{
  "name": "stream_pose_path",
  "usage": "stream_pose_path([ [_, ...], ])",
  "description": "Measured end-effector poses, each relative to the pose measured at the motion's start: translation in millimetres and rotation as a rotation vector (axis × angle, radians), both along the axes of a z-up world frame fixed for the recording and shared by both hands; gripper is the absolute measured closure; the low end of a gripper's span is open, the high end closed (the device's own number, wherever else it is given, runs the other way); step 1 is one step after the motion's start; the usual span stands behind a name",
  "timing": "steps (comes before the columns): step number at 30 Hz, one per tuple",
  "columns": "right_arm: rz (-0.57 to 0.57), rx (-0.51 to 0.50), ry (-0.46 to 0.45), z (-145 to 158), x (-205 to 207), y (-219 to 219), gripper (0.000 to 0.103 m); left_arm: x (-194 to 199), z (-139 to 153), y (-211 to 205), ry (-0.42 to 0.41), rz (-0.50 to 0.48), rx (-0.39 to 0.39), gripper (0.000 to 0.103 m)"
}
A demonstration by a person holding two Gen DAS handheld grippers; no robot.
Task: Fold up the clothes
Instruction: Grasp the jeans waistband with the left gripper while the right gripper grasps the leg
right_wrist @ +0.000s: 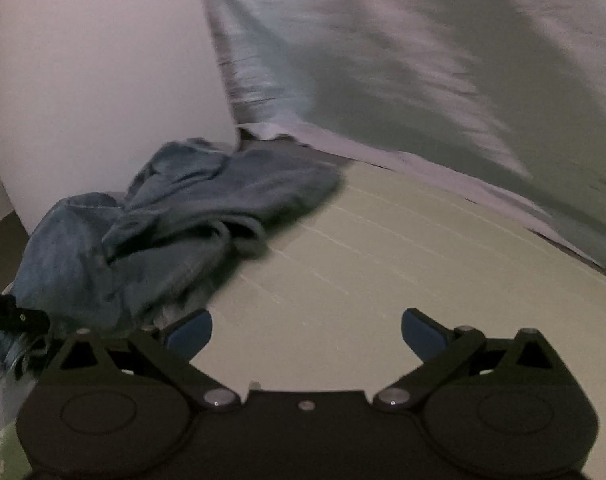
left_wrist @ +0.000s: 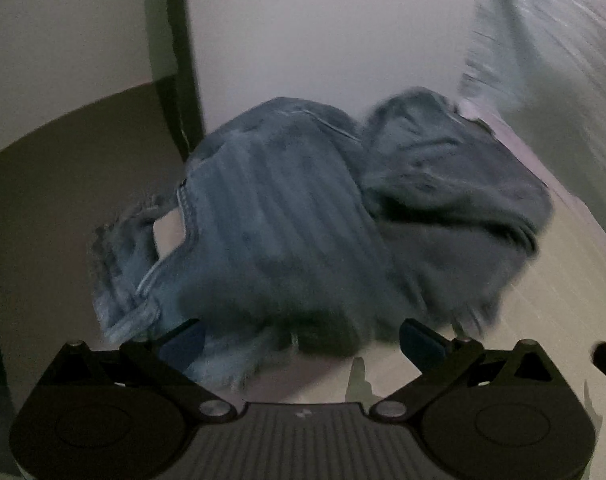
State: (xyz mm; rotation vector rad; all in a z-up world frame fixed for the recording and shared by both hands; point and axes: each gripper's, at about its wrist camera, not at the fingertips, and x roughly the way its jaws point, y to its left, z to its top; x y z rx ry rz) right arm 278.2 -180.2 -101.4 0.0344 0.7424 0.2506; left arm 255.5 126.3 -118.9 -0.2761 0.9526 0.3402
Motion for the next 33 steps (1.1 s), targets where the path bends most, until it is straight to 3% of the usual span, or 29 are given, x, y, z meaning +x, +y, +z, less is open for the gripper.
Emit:
stream_pose_path([
  [5,0.115,0.061,0.006,-27.4,70.4,41.6,0.010,28.9,-9.2,14.4,-0.018,0.077,-0.015,0.007],
  [8,0.154,0.061,0.025,-43.6,96.8,63.8,0.013,36.9,-12.1,13.4,0.010,0.050,-0.003,0.015],
  [9,0.164,0.056,0.040,-48.8,103.4,69.1,0.019,38.6,-12.9,12.0,0.018,0.042,0.004,0.018],
  [11,0.165,0.053,0.019,-48.1,106.2,72.8,0.065,36.6,-9.4,10.6,0.013,0.042,0.019,0.035],
  [12,0.164,0.052,0.003,-46.4,106.4,73.8,0.079,35.1,-7.1,10.1,0.009,0.041,0.026,0.039],
  [14,0.186,0.059,-0.046,-34.7,100.0,72.1,0.089,30.9,-1.4,10.1,-0.002,0.046,0.034,0.054],
  [15,0.191,0.064,-0.069,-27.6,95.3,70.2,0.092,27.7,2.7,11.0,-0.013,0.054,0.032,0.057],
  [21,0.144,0.005,-0.277,38.1,29.9,45.3,0.096,-0.2,51.3,-2.4,-0.125,-0.015,0.031,0.065],
  [26,0.003,-0.051,-0.412,93.1,-60.5,-6.2,0.096,-46.3,98.7,-44.3,-0.225,-0.178,-0.014,0.068],
  [31,-0.192,-0.159,-0.453,124.0,-193.7,-83.3,0.096,-117.7,115.5,-108.8,-0.247,-0.428,-0.110,0.068],
  [33,-0.265,-0.194,-0.368,112.0,-243.9,-110.8,0.096,-147.1,106.6,-140.3,-0.202,-0.542,-0.140,0.068],
])
